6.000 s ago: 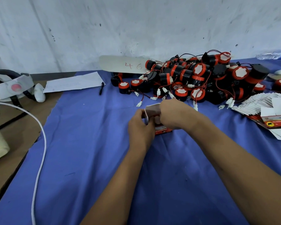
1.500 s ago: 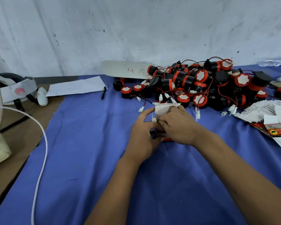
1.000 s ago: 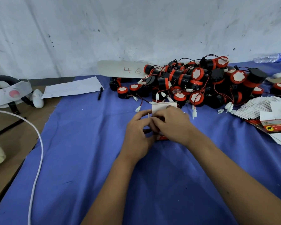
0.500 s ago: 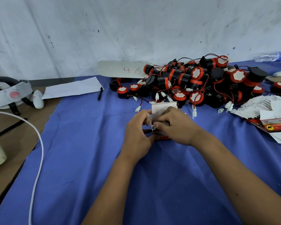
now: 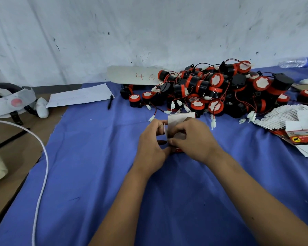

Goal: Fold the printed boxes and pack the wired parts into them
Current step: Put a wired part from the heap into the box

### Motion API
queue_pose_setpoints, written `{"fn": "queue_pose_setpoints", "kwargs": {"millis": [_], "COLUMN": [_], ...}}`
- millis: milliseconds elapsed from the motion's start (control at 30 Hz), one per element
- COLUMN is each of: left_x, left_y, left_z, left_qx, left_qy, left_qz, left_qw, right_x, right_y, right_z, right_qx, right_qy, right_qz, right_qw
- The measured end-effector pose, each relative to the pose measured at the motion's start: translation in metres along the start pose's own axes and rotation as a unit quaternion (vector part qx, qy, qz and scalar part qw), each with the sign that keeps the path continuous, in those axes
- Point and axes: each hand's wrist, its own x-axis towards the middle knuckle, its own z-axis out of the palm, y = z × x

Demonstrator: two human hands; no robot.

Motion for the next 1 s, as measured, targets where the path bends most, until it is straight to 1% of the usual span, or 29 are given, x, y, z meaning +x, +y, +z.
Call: {"fn": "queue_pose_setpoints", "kwargs": {"millis": [67, 200, 400, 533, 733, 833, 933, 1000], "left_x": [0.000, 0.001, 0.001, 0.001, 0.000, 0.001, 0.002, 0.002], "left_y": [0.000, 0.001, 0.003, 0.007, 0.004, -0.001, -0.008, -0.011], "left_z": [0.001, 0.002, 0.003, 0.002, 0.004, 0.006, 0.009, 0.012], "left_qx": [-0.002, -0.006, -0.015, -0.016, -0.026, -0.008, -0.003, 0.010], "left_qy": [-0.001, -0.012, -0.010, -0.006, -0.005, -0.002, -0.002, -0.023], "left_qz": [-0.002, -0.014, -0.010, -0.015, -0.015, -0.015, -0.036, -0.057], "left_qw": [1.000, 1.000, 1.000, 1.000, 1.000, 1.000, 0.999, 0.998], "right_x": [-0.001, -0.001, 0.003, 0.003, 0.009, 0.013, 0.015, 0.014], "right_y": [-0.001, -0.003, -0.007, -0.003, -0.004, -0.004, -0.005, -0.005], "right_z": [0.001, 0.002, 0.002, -0.003, -0.005, -0.006, -0.013, -0.018], "right_qx": [0.025, -0.010, -0.038, -0.004, -0.007, -0.061, -0.122, -0.138], "right_qy": [0.025, 0.048, 0.040, 0.018, -0.009, -0.046, -0.107, -0.134], "right_qz": [0.005, 0.020, 0.006, 0.005, -0.002, -0.014, -0.037, -0.049], "right_qw": [0.999, 0.999, 0.998, 1.000, 1.000, 0.997, 0.986, 0.980]}}
